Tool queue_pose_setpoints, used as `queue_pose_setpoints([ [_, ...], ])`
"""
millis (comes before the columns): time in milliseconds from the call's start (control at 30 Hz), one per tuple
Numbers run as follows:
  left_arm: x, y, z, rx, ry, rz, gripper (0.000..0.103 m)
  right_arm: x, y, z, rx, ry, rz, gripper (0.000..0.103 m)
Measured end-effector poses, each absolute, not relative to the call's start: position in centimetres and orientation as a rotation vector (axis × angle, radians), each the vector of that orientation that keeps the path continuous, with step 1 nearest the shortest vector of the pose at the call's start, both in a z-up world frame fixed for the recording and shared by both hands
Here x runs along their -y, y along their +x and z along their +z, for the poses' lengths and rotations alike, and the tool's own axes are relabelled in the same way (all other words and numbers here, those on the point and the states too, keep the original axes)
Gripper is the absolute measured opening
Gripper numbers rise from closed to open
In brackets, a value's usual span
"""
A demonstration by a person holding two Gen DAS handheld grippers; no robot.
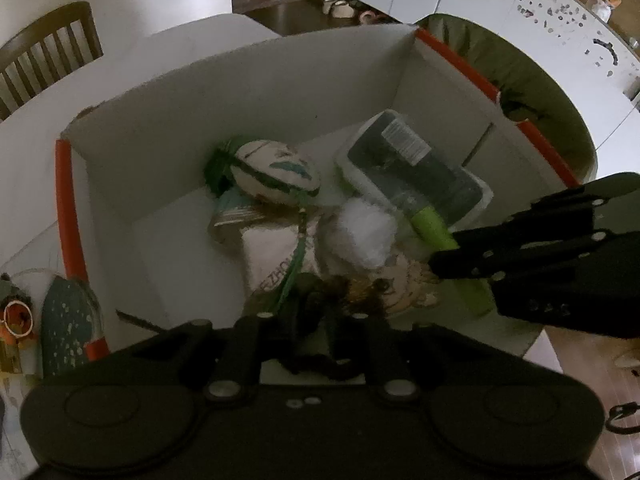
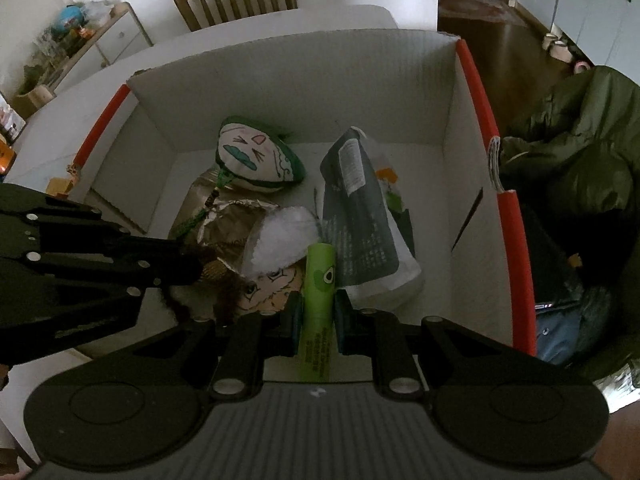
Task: Organize objects
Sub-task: 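Open both grippers to release the bracelet and green tube in the box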
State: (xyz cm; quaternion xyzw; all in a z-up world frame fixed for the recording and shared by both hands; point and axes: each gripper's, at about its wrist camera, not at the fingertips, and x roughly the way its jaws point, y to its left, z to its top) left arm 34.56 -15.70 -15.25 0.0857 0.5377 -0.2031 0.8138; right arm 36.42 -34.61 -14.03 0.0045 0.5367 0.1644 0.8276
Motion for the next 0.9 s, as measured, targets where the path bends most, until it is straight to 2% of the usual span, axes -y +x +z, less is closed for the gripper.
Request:
queue_pose_setpoints([
  [100, 15.6, 34.5, -15.4, -1.148, 0.182, -0.433, 0.017, 34.7, 36.4, -13.9, -1.139, 0.016, 0.351, 0.016],
  [400, 15.4, 33.8, -15.0, -1.129, 0.163, -0.452, 0.034, 35.3, 36.0, -12.5, -1.116, 0.049, 0.360, 0.016],
  [533, 15.2, 33.3, -14.4, -1.105, 0.149, -0.457, 0.047, 35.6, 35.6, -11.8, -1.099, 0.069, 0.366, 0.016],
  [900, 14.7, 31.2, -11.3, -0.999, 0.124, -0.452, 0.053, 36.2, 33.6, -8.9, -1.009, 0.108, 0.376, 0.017],
])
